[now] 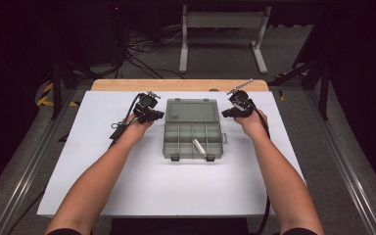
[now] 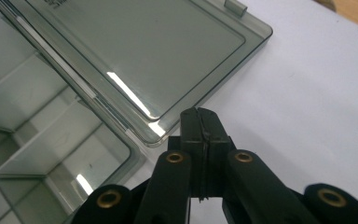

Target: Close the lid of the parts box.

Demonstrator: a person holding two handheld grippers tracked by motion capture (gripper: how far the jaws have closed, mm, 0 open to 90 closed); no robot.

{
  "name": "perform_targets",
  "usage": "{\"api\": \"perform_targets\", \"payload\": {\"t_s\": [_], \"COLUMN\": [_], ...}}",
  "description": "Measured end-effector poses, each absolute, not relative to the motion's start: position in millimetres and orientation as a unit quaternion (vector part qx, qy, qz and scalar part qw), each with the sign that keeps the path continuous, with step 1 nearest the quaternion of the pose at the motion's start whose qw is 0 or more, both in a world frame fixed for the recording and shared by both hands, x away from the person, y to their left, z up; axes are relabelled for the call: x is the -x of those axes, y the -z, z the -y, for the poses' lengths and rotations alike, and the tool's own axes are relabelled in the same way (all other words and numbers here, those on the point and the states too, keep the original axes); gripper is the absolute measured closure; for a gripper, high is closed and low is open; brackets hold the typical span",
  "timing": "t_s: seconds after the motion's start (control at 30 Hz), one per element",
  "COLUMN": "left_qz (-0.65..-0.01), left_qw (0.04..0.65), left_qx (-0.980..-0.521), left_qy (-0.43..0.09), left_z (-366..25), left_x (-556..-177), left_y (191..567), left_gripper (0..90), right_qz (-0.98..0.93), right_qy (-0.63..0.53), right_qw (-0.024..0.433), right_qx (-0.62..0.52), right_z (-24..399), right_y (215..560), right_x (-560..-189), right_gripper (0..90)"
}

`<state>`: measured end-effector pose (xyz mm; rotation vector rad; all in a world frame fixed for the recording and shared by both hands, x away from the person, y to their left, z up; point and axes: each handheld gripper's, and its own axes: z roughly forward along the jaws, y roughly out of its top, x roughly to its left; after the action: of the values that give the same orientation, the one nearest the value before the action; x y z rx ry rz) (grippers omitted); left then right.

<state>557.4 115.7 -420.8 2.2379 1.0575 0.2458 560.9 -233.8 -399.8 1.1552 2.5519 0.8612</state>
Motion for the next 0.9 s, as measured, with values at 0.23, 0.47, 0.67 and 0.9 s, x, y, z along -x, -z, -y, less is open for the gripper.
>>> {"api": "perform_targets", "payload": {"t_s": [0.23, 0.47, 0.67, 0.9], "left_qz": [-0.409, -0.411, -0.411, -0.411], "left_qw": [0.308, 0.298, 0.299, 0.301], "left_qx": [-0.856, -0.859, -0.859, -0.859], "left_qy": [-0.078, -0.061, -0.054, -0.052], "left_z": [-114.7, -113.1, -114.8, -114.6], "left_x": [-563.8, -568.5, -570.2, -569.9], "left_y": [431.5, 440.7, 442.6, 443.0], "left_gripper": [89.4, 89.4, 89.4, 89.4], "right_qz": [-0.87, -0.874, -0.876, -0.877], "right_qy": [-0.282, -0.267, -0.259, -0.258], "right_qw": [0.094, 0.085, 0.077, 0.073], "right_qx": [-0.393, -0.396, -0.4, -0.399], "right_z": [232.5, 233.0, 230.8, 230.4], "right_y": [410.5, 420.6, 427.8, 430.5], "right_x": [-565.8, -570.3, -571.2, -571.5], "right_gripper": [90.0, 90.0, 90.0, 90.0]}}
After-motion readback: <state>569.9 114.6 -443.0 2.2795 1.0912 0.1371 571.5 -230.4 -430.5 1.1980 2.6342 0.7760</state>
